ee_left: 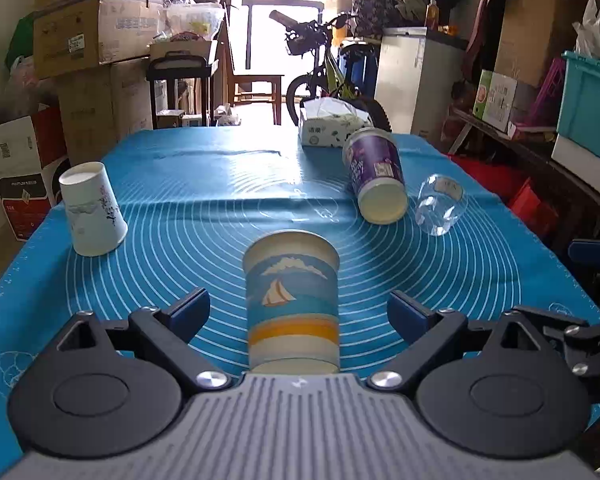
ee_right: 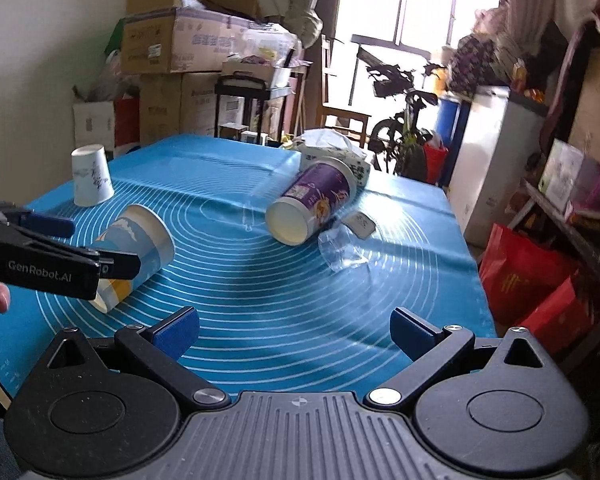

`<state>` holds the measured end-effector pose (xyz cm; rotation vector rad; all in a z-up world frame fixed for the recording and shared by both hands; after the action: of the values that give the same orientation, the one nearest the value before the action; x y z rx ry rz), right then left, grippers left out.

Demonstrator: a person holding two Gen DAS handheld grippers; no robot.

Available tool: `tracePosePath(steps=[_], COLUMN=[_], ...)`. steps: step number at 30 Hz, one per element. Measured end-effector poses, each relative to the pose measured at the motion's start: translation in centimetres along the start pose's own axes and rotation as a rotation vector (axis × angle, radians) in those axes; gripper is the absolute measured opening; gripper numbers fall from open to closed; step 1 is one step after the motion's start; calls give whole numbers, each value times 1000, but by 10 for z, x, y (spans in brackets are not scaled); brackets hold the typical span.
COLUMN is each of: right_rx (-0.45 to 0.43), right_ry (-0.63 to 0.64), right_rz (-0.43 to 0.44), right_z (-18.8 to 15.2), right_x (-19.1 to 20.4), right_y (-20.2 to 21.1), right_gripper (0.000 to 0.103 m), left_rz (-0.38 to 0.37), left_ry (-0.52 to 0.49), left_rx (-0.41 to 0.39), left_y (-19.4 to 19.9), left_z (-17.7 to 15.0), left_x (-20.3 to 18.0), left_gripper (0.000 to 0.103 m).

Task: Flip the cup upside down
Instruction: 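Lift the sailboat cup with the right gripper and roll it rim-down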

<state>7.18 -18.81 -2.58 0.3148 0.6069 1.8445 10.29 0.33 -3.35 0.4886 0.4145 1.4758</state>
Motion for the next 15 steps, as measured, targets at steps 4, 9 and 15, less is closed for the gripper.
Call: tracePosePath(steps=[4, 9, 15], right_rx=[32, 80, 121], right_ry=[112, 449, 1084], right_rz=[22, 41, -21], right_z=[12, 38, 46], right_x=[16, 56, 129], right_y=[-3, -8, -30], right_gripper=[103, 103, 103], left_rz=[23, 116, 193], left_ry=[2, 34, 76], left_rx=[-47, -95, -61], left_y=[13, 27, 22], left_z=[2, 3, -5], left_x=[12, 41, 77], left_gripper=[95, 97, 98])
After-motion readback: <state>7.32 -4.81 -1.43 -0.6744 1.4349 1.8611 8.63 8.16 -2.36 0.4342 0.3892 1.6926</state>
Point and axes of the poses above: each gripper's, at about its wrist camera, not at the fingertips, and y roughly against the way its jaws point, x to its left, z to its top, the point moved 4 cm from there along -y, roughly the way its jaws point, and after that the axes turned 8 degrees about z, right-handed, at the moved point
